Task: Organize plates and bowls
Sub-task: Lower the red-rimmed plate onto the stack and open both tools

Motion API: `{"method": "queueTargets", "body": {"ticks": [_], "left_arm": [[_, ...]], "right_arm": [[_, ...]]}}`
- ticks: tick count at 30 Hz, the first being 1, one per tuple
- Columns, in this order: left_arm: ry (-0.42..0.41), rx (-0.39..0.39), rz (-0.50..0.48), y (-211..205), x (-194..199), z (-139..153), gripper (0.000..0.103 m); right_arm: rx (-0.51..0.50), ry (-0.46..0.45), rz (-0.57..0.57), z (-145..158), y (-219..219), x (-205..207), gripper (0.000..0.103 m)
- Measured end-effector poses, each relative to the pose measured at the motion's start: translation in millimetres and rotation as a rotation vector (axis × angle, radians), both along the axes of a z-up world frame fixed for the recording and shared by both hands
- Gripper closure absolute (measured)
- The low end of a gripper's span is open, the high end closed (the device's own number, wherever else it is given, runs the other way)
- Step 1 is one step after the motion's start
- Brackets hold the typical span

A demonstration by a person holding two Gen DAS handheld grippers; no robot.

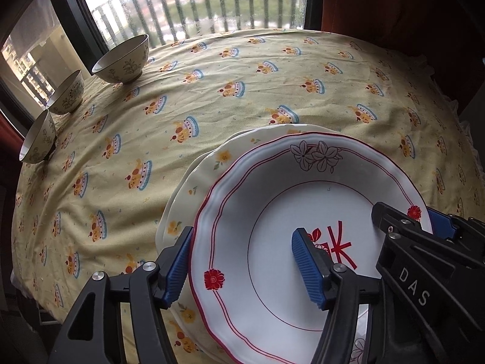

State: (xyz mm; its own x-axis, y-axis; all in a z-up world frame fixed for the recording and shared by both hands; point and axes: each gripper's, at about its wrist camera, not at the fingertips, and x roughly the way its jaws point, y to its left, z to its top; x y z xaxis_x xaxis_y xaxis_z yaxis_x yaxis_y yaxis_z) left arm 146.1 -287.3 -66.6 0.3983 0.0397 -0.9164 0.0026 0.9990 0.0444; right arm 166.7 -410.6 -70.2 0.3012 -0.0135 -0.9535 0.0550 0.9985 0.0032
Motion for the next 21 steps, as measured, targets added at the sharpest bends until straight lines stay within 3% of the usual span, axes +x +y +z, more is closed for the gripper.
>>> {"method": "queueTargets", "body": {"ticks": [10, 14, 16, 18, 21], "left_arm": [[-0.004, 0.064, 0.062, -7, 1, -4, 0.033], [-0.008, 0.061, 0.092, -6, 4, -4, 0.033], [-0.009, 0.056, 0.104, -5, 5, -3, 0.032], [-0.013, 0.049, 0.112, -4, 5, -3, 0.032], [-0.015, 0.022, 0.138, 2, 4, -1, 0.032]], "right_arm": [[0.044, 0.0, 0.05, 1, -5, 0, 0.058], [0.041, -0.043, 0.064, 13, -10, -7, 0.058], [0.051, -0.056, 0.082, 17, -12, -8, 0.062], [0.056, -0.058, 0.108, 18, -11, -8, 0.076], [0.047, -0.053, 0.14, 14, -6, -5, 0.077]]}}
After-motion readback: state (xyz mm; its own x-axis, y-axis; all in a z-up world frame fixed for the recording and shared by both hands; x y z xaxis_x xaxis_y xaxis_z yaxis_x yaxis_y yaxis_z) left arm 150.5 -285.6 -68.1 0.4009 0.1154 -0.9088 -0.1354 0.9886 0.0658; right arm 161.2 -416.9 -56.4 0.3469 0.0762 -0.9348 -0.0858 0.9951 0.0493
